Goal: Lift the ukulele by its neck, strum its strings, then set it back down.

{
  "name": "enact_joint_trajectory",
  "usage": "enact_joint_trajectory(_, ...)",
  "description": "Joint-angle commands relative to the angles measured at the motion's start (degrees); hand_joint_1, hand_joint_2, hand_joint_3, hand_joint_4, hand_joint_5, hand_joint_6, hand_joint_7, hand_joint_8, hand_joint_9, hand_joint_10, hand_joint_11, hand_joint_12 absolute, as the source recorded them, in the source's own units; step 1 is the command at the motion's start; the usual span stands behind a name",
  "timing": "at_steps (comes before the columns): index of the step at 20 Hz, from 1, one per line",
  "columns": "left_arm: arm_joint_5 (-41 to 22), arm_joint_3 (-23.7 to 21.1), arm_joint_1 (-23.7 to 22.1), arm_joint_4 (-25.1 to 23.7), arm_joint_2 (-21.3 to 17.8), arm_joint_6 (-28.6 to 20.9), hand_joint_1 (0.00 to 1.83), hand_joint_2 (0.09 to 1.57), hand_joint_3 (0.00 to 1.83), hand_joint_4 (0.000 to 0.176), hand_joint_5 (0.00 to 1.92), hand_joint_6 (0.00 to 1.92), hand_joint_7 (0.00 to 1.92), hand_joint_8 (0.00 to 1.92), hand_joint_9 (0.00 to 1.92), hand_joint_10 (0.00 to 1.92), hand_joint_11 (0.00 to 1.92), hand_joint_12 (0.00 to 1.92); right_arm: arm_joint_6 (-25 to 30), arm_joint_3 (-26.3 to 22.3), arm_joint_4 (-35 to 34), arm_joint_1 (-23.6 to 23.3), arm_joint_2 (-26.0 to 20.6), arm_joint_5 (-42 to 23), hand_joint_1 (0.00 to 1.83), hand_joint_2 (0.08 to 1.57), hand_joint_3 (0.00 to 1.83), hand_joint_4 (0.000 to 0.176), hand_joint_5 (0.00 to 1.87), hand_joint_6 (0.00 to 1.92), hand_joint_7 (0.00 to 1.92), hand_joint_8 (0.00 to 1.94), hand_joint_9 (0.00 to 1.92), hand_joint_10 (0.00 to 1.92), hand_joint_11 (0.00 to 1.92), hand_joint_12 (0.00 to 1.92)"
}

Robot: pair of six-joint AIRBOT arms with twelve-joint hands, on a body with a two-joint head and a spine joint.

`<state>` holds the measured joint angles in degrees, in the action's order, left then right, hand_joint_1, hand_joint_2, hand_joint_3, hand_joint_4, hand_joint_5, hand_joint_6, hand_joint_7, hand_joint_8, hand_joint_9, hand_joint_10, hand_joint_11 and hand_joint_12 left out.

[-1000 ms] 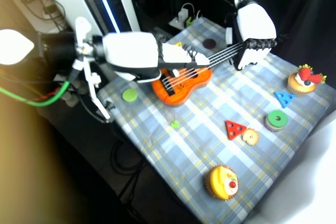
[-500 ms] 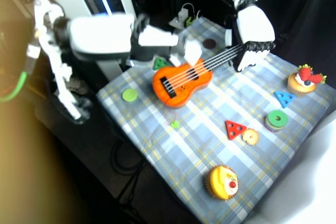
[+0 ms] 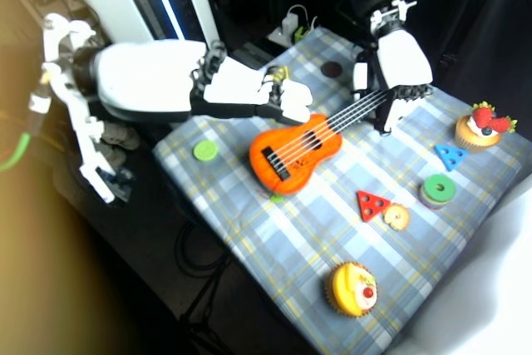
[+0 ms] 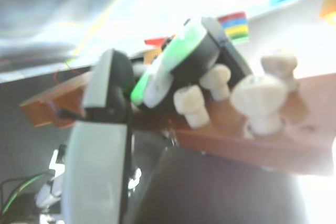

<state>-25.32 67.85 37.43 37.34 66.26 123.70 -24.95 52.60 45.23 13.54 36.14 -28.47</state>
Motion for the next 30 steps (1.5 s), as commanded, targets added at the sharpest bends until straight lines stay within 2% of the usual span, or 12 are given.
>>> enact_joint_trajectory(1, -5.5, -0.2, -0.1, -0.5, -0.1, -0.5, 1.21, 1.18, 0.02, 0.0, 0.97, 1.92, 1.33, 1.92, 1.47, 1.92, 1.56, 1.92, -0.3, 0.1, -2.5, -0.3, -0.5, -5.2, 0.69, 1.42, 0.0, 0.0, 0.52, 0.0, 0.2, 0.0, 0.12, 0.0, 0.0, 0.51)
enact_joint_trajectory(3, -6.3, -1.3, 0.4, -1.1, -0.7, -0.5, 1.07, 1.19, 0.09, 0.0, 0.77, 1.42, 0.9, 1.92, 1.05, 1.92, 1.18, 1.92, -0.4, 0.1, -2.9, 0.0, -0.6, -5.3, 0.69, 1.42, 0.0, 0.006, 0.52, 0.0, 0.15, 0.0, 0.08, 0.0, 0.0, 0.3)
enact_joint_trajectory(5, -7.5, -3.3, 0.7, -2.8, -1.7, -0.5, 0.95, 1.25, 0.07, 0.0, 0.67, 1.5, 0.61, 1.88, 0.73, 1.92, 0.85, 1.92, -0.7, 0.1, -3.4, 0.3, -0.7, -5.4, 0.67, 1.41, 0.0, 0.0, 0.53, 0.0, 0.12, 0.0, 0.03, 0.0, 0.0, 0.13)
enact_joint_trajectory(6, -8.1, -4.0, 0.9, -3.8, -2.1, -1.2, 0.81, 1.22, 0.0, 0.0, 0.26, 1.28, 0.31, 1.53, 0.34, 1.85, 0.43, 1.92, -0.7, 0.1, -3.6, 0.4, -0.7, -5.4, 0.67, 1.41, 0.0, 0.0, 0.51, 0.0, 0.12, 0.0, 0.05, 0.01, 0.0, 0.21)
enact_joint_trajectory(10, -10.1, -5.6, 2.0, -5.8, -3.5, -4.2, 0.77, 1.17, 0.0, 0.0, 0.29, 0.45, 0.28, 0.78, 0.14, 1.47, 0.06, 1.92, -1.0, 0.0, -4.1, 0.6, -0.8, -5.7, 0.64, 1.41, 0.0, 0.0, 0.51, 0.0, 0.15, 0.0, 0.06, 0.0, 0.0, 0.21)
enact_joint_trajectory(14, -12.4, -8.1, 3.4, -8.9, -6.0, -7.8, 0.7, 1.13, 0.0, 0.008, 0.31, 0.13, 0.28, 0.33, 0.09, 1.06, 0.01, 1.8, -1.4, -0.1, -4.7, 0.9, -0.9, -6.1, 0.62, 1.4, 0.0, 0.0, 0.53, 0.01, 0.17, 0.0, 0.08, 0.01, 0.0, 0.28)
enact_joint_trajectory(15, -13.1, -8.6, 3.7, -9.9, -6.6, -9.6, 0.6, 1.08, 0.0, 0.03, 0.18, 0.02, 0.18, 0.04, 0.03, 0.46, 0.0, 1.38, -1.5, -0.1, -5.0, 1.1, -1.0, -6.3, 0.68, 1.42, 0.0, 0.0, 0.53, 0.0, 0.2, 0.0, 0.12, 0.01, 0.0, 0.36)
enact_joint_trajectory(18, -14.8, -10.1, 4.3, -11.7, -8.5, -11.7, 0.53, 1.06, 0.0, 0.044, 0.01, 0.01, 0.0, 0.0, 0.0, 0.02, 0.0, 0.12, -5.5, -0.8, -8.6, 2.0, -1.6, -7.1, 0.69, 1.42, 0.0, 0.008, 0.41, 0.0, 0.18, 0.0, 0.13, 0.0, 0.0, 0.68)
enact_joint_trajectory(22, -17.1, -10.7, 4.5, -15.9, -11.0, -19.7, 0.45, 1.05, 0.0, 0.08, 0.0, 0.0, 0.0, 0.0, 0.0, 0.0, 0.0, 0.0, -10.9, -2.0, -14.0, 4.4, -3.0, -9.2, 0.71, 1.39, 0.0, 0.0, 0.18, 0.0, 0.01, 0.0, 0.08, 0.0, 0.0, 0.99)
enact_joint_trajectory(25, -23.8, -12.1, 5.4, -20.4, -14.1, -29.1, 0.45, 1.16, 0.01, 0.04, 0.0, 0.0, 0.0, 0.0, 0.0, 0.0, 0.0, 0.0, -14.9, -2.9, -17.9, 6.2, -3.8, -10.4, 0.57, 1.41, 0.0, 0.033, 0.01, 0.0, 0.0, 0.0, 0.05, 0.0, 0.0, 0.57)
enact_joint_trajectory(27, -28.7, -12.3, 6.5, -23.1, -15.7, -37.2, 0.42, 1.2, 0.02, 0.086, 0.0, 0.0, 0.0, 0.0, 0.0, 0.0, 0.0, 0.0, -18.8, -3.8, -21.3, 7.4, -4.4, -11.6, 0.54, 1.43, 0.01, 0.021, 0.0, 0.0, 0.0, 0.0, 0.06, 0.01, 0.0, 0.52)
enact_joint_trajectory(30, -36.2, -10.7, 8.8, -25.8, -16.7, -51.2, 0.44, 1.24, 0.02, 0.054, 0.0, 0.0, 0.0, 0.0, 0.0, 0.0, 0.0, 0.0, -23.8, -4.8, -27.0, 9.7, -5.2, -14.3, 0.51, 1.43, 0.0, 0.019, 0.0, 0.0, 0.0, 0.0, 0.07, 0.0, 0.0, 0.51)
